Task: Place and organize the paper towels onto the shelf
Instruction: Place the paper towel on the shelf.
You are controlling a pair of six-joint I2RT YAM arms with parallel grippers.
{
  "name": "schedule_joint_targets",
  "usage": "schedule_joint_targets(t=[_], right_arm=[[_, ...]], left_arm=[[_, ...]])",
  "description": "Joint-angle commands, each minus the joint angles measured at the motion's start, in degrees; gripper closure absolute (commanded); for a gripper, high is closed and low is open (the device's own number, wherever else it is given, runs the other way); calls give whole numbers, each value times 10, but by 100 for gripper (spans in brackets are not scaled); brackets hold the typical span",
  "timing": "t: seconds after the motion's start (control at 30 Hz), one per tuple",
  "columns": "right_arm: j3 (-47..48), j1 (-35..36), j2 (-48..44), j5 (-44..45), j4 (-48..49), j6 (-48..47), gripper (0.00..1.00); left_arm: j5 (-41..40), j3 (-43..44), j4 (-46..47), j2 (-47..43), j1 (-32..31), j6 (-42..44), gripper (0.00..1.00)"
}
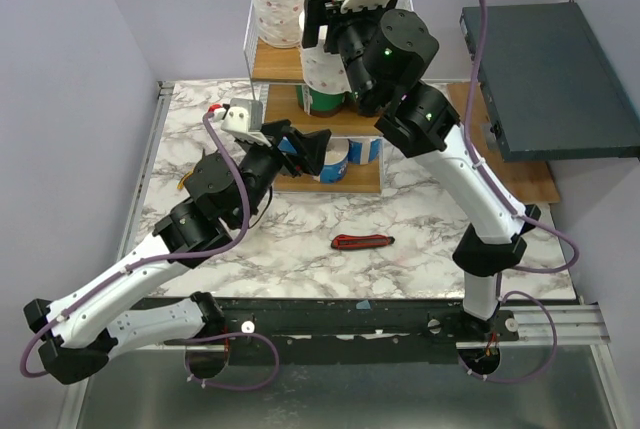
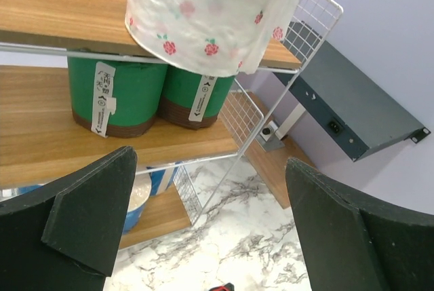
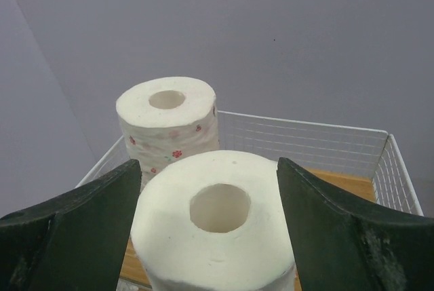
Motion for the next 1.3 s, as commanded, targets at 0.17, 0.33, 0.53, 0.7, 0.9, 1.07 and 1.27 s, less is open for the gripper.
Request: schedule_joint_targets(t=[0.17, 0.33, 0.53, 0.7, 0.9, 1.07, 1.27], right_arm=[[-69, -1, -88, -61, 25, 58, 16], [-175, 9, -173, -78, 29, 86, 17], [-259, 31, -234, -121, -1, 134, 45], [-330, 47, -252, -177, 0, 161, 72], [-360, 57, -215, -201, 18, 168, 82], [-383, 56, -184, -170, 67, 154, 83], [-397, 56, -148, -47, 133, 121, 84]], left_arm=[[24, 26, 11, -6, 16, 14, 5], [15, 0, -11, -42, 21, 10, 5], [-19, -53, -43, -121, 28, 10, 5], [-61, -99, -88, -196, 31, 9, 5], [-127, -154, -161, -296, 32, -6, 5], [-165, -192, -223, -369, 32, -34, 5], [-186, -213, -270, -420, 32, -60, 5]])
